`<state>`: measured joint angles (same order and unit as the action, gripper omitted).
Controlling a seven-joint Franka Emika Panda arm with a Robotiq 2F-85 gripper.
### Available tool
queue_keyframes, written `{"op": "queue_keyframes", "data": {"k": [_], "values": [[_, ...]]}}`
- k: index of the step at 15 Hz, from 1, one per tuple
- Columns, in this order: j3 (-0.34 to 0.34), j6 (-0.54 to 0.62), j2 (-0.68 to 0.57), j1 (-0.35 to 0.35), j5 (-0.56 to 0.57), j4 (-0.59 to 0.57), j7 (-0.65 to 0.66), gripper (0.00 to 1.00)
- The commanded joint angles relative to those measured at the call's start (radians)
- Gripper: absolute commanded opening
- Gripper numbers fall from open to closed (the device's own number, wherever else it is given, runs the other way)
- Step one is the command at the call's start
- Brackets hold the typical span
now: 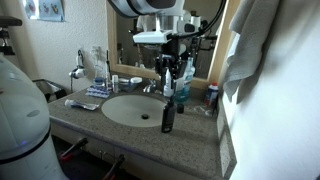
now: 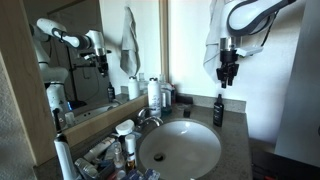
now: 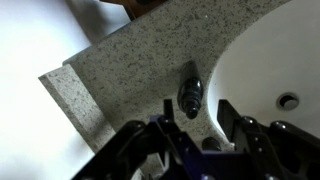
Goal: Press the spray bottle.
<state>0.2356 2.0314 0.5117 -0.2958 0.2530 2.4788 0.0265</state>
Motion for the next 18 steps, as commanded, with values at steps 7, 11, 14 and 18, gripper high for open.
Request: {"op": "queue_keyframes", "data": {"k": [7, 11, 14, 18], "values": [[-0.002, 0.058, -0.082, -0.005, -0.005, -0.005, 0.020, 0.00], [-0.001, 0.084, -0.118, -0.005, -0.004, -0.010, 0.021, 0.00], [-0.001, 0.100, -0.135, -0.006, -0.004, -0.014, 0.021, 0.00], [-0.001, 0.107, -0.146, -0.006, -0.003, -0.017, 0.022, 0.00]]}}
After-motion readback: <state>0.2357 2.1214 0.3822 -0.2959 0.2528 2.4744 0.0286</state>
